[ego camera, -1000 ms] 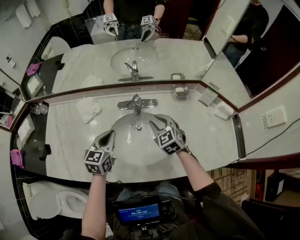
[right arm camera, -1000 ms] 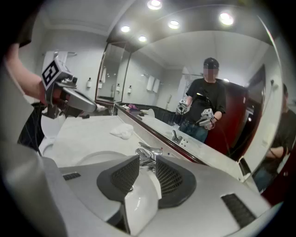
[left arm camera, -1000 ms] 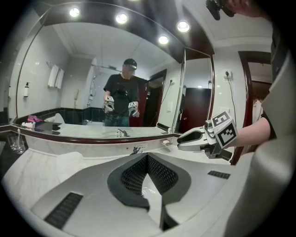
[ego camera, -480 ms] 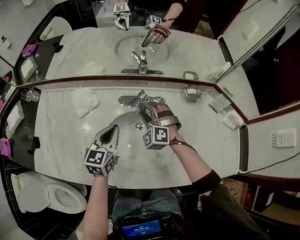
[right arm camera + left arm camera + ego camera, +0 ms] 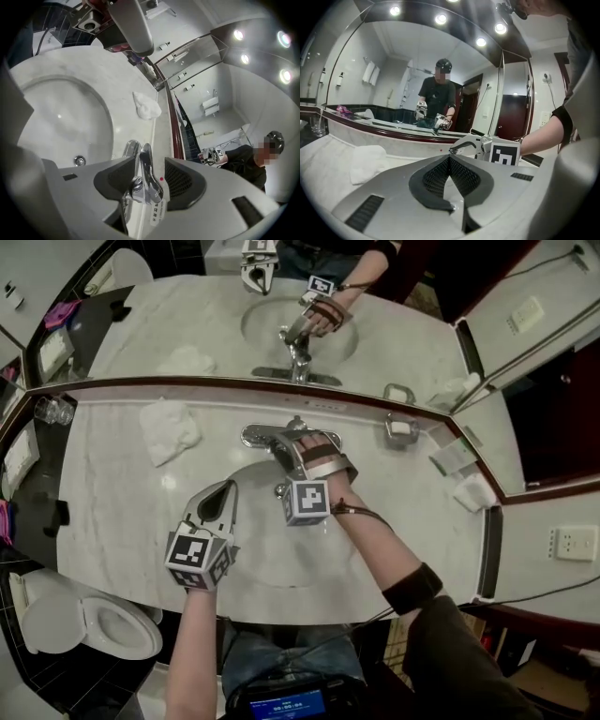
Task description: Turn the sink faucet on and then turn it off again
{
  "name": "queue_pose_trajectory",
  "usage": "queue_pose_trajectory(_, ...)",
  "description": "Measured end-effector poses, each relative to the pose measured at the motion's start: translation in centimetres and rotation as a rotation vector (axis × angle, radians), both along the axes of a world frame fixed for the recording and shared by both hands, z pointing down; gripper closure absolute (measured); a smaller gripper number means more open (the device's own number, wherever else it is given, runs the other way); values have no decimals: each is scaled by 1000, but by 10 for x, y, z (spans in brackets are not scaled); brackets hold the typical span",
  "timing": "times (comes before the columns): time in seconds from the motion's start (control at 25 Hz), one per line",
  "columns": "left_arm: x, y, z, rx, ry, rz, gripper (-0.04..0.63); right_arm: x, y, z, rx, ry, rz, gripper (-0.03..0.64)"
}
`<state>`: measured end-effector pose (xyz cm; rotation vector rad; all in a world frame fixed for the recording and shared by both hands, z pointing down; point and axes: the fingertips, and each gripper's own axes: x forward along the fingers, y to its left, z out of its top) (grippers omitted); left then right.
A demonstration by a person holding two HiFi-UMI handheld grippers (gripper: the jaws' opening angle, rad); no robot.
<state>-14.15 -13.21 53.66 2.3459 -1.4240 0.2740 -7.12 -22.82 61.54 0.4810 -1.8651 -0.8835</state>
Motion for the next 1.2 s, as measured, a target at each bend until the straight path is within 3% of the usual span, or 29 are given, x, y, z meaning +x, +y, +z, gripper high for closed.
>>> queue_pose_trajectory(0.16, 0, -1, 2, 9, 5, -10, 595, -7, -12, 13, 21, 38, -26, 391)
queue_pose_trajectory(0.24, -1, 0, 6, 16, 4, -7, 595, -10, -14, 18, 18, 46, -27, 433)
queue_pose_trajectory(0.32, -2, 1, 7, 6, 1, -5, 595, -11, -16, 19, 30, 36, -28, 526)
queue_pose_trajectory(0.36, -3, 1, 7, 0, 1, -6, 595, -11, -16, 19, 36, 24, -29, 531)
queue_pose_trajectory(0.64, -4, 3, 12, -23, -7, -8, 595, -13, -15, 15, 44, -51, -5, 537)
queue_pose_trajectory(0.84, -1, 2, 14, -25, -10, 1, 595, -13, -22, 5, -25, -147, 46, 538)
queue_pose_trajectory(1.2, 10, -4, 9, -27, -21, 10, 595, -14, -23, 2, -115, -202, 61, 529)
